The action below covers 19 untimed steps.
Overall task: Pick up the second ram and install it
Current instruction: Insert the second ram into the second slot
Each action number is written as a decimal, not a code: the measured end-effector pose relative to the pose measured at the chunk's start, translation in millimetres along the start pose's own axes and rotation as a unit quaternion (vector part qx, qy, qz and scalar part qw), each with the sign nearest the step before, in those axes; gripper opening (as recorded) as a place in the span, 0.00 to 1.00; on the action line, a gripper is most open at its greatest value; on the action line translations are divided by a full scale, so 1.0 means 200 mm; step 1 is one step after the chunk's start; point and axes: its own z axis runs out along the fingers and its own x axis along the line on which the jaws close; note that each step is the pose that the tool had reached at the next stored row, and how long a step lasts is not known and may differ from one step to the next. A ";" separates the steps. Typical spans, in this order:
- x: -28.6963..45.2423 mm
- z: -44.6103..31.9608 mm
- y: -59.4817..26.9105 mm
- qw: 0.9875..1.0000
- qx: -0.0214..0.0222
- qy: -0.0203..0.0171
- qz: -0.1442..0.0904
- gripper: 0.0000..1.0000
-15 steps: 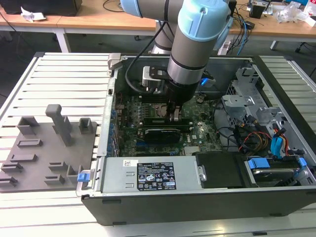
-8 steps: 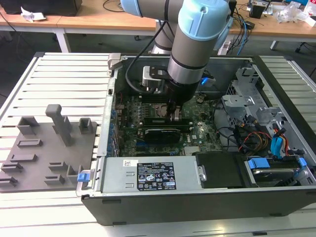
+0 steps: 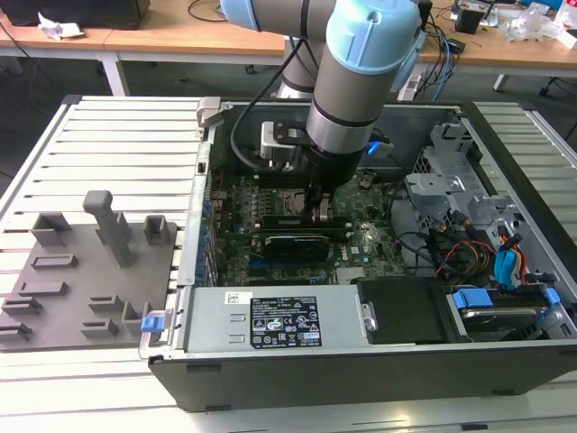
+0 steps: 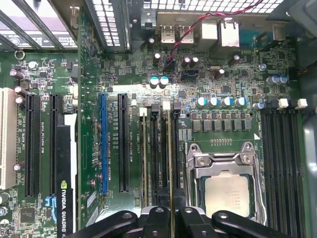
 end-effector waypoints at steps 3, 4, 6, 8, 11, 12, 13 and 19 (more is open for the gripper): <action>0.001 0.011 -0.001 1.000 0.000 0.000 0.000 0.14; 0.001 0.011 -0.001 1.000 0.000 0.000 -0.002 0.14; 0.000 0.010 -0.001 1.000 0.000 0.000 -0.005 0.14; 0.000 0.004 0.000 1.000 -0.001 0.001 -0.008 0.14; 0.000 0.004 -0.001 1.000 -0.001 0.001 -0.009 0.14; 0.001 0.006 -0.002 1.000 -0.001 0.001 -0.009 0.14; 0.001 0.011 -0.003 1.000 -0.001 0.001 -0.009 0.14; -0.002 0.002 -0.006 1.000 -0.002 -0.001 -0.009 0.14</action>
